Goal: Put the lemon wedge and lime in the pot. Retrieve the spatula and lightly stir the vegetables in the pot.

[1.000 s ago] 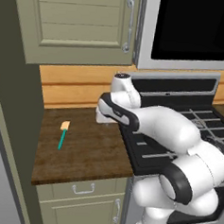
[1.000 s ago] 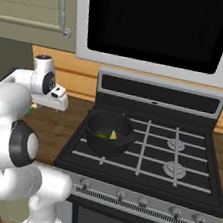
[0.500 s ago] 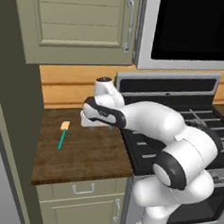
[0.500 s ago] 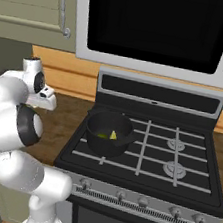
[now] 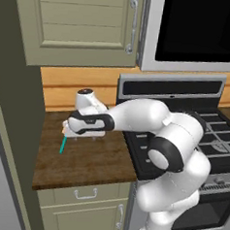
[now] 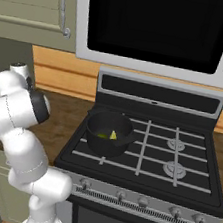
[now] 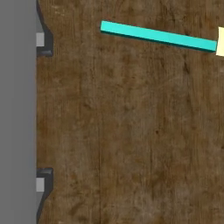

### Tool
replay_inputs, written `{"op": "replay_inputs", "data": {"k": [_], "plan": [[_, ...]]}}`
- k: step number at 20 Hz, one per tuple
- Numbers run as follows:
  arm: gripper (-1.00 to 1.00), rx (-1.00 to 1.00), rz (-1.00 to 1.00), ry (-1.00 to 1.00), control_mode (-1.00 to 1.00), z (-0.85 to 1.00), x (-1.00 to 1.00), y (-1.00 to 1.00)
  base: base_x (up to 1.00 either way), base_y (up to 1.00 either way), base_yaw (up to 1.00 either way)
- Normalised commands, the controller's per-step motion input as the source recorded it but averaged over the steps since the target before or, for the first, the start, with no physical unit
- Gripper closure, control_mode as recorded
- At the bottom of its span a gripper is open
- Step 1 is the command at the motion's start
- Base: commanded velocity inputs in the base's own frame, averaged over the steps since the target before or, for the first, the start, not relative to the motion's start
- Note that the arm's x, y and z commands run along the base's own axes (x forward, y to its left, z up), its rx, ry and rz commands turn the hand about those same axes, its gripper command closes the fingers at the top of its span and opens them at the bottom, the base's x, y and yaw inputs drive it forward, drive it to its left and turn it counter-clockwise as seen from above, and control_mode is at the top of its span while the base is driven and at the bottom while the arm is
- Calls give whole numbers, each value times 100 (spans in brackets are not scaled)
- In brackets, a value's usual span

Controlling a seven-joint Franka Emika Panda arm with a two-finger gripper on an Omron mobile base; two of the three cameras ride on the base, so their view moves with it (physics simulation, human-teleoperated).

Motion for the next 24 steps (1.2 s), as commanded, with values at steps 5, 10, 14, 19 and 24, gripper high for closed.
{"op": "replay_inputs", "data": {"k": [5,10,14,19,24], "plan": [[-100,-1,0,4,-100,-4,0,1,0,0,0],[-100,0,0,1,-100,-25,16,22,0,0,0],[-100,0,0,0,-100,-25,19,30,0,0,0],[-100,0,-1,0,-100,-26,21,32,0,0,0],[-100,-1,-2,1,-100,-24,23,35,0,0,0]]}}
